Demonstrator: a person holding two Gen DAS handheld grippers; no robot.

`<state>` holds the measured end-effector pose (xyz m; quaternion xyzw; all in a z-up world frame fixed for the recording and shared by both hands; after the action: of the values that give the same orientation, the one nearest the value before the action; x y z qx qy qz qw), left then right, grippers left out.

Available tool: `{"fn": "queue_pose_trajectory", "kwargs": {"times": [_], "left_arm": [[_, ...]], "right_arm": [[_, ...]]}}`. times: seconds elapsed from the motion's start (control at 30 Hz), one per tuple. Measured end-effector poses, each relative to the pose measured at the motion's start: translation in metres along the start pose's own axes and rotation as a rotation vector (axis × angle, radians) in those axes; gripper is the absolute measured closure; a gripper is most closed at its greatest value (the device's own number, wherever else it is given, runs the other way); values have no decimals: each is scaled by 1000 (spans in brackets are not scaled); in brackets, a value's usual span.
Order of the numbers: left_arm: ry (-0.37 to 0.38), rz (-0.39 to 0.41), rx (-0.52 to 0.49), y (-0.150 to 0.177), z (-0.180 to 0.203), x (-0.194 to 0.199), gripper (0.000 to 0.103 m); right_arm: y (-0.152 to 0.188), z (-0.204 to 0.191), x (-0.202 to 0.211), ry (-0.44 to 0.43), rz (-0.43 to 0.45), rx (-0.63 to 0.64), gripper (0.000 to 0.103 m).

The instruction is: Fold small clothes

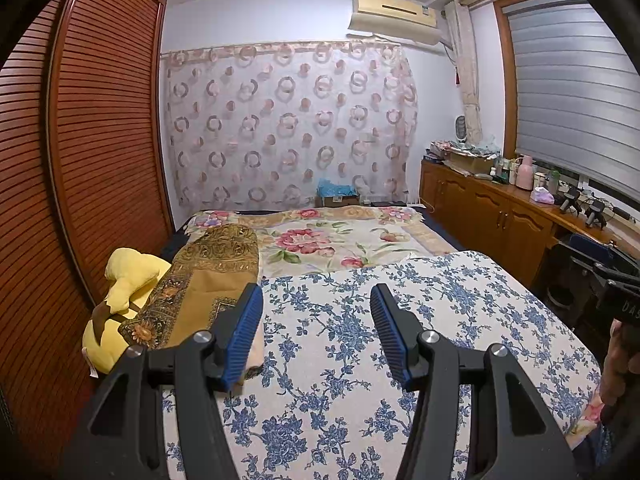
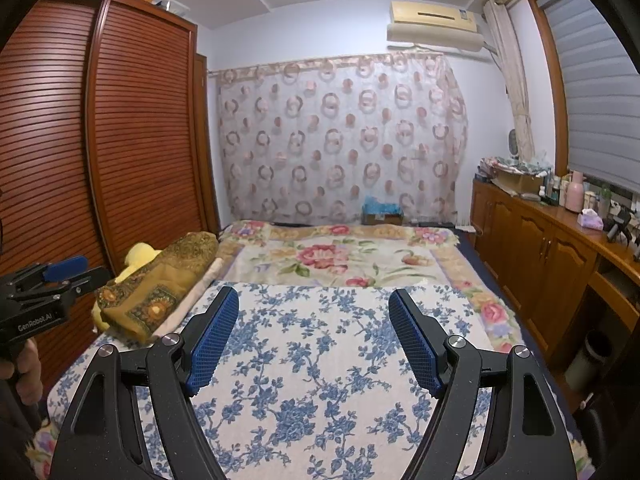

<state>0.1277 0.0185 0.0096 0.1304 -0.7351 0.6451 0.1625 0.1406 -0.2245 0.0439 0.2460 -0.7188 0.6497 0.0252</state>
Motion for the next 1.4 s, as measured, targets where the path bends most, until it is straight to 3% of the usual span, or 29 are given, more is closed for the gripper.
{"fn": "queue_pose_trajectory", "kwargs": {"times": [1.4], "left_arm": [[-1,4,1,0,2,2,48]], "right_arm": [[6,-5,1,8,-6,-11,24]]}}
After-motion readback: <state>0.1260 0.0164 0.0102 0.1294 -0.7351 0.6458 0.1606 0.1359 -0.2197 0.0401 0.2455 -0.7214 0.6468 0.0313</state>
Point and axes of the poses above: each gripper's, at about its wrist camera, not at the fingertips, and x roughly against the way its jaws point, z to its right, y to its underside, the point moved 9 cm from there along -x, roughly the way its jaws point, and after that the axes turned 8 degrees about -x, right-handed, at the moved point
